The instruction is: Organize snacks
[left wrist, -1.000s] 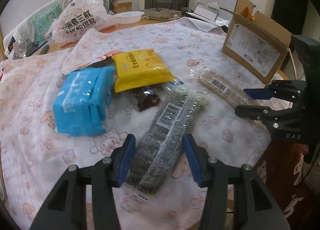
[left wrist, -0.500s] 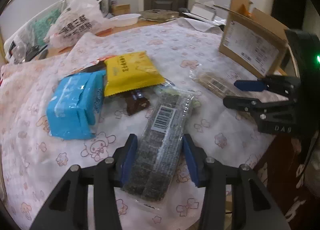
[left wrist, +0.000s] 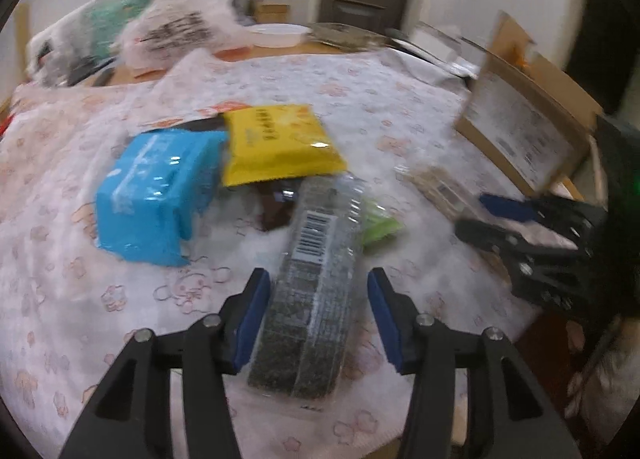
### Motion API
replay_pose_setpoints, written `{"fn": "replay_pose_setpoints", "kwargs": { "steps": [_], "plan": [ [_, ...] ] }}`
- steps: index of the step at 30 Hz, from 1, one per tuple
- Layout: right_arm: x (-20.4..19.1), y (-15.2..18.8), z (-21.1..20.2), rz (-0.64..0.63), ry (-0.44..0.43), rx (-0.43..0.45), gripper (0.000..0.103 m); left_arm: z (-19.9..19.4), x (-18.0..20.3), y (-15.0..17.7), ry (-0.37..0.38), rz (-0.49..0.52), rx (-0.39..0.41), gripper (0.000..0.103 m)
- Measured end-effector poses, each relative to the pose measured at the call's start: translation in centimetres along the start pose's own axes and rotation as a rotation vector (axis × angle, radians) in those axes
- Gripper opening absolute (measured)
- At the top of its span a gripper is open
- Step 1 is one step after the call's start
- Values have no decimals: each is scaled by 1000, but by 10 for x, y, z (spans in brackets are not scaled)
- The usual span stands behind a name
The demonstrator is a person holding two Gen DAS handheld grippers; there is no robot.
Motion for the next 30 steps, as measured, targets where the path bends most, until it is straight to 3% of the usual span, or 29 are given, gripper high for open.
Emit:
{"fn": "replay_pose_setpoints", "kwargs": {
  "steps": [4,10,11,12,17,30],
  "plan": [
    [-1,2,-1,-6,-17,-2,38,-1,8,3,43,25,-15,47],
    [-6,0,1,-35,-2,5,40,12,13,-4,-87,64,23,47],
    [-6,0,2,-41,0,16,40,14,15,-5,-110,76,28,41],
    [-6,0,2,-42,-1,23,37,14,16,-5,-114,72,36,38],
    [-8,1,-5,-47,10,40,36,9,9,-5,-110,37,32,37],
    [-24,-37,-88,-94,-112,238,37,-79,19,-40,-118,0,197,37]
  ]
}}
Point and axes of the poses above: each gripper's, at about its wrist camera, not at the fingertips, and z roughly the way its jaws point, x to its right, y to its underside, the point moved 3 cm from there along z, roughly the way its jaws point, and after that the axes turned 3 degrees about y, right-handed, at the moved point
